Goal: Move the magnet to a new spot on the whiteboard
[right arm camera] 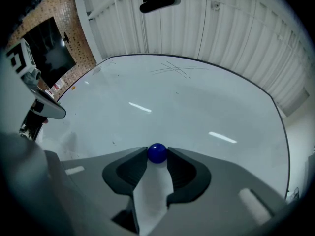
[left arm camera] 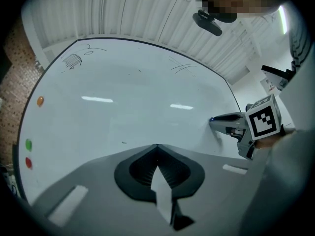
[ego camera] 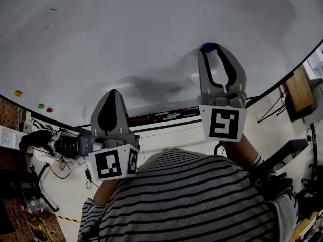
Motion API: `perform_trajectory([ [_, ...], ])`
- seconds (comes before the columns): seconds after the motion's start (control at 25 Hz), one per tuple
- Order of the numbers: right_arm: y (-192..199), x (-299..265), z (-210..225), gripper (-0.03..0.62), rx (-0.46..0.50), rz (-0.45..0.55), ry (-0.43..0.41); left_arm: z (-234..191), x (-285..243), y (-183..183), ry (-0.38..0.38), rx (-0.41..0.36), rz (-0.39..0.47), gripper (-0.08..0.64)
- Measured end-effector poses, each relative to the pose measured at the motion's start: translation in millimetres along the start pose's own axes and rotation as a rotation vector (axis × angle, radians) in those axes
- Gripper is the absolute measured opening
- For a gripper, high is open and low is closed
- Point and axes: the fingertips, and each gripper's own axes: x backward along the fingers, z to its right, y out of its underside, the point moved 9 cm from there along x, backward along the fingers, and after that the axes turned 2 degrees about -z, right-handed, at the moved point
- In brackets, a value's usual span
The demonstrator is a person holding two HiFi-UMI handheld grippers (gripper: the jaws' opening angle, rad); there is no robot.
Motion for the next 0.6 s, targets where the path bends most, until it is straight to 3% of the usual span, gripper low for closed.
perform_trajectory([
  [0.44, -16.8, 50.6, 18.7, 0.130, -0.136, 0.058, -0.076, 33.5, 24.2, -11.4, -0.014, -0.009, 0.027, 0.015],
  [0.6, -10.9, 95.5, 37.4, 0.082, -0.190, 0.035, -0.111, 68.7, 52.1, -15.2, -0.028, -0.024, 0.028, 0.015],
])
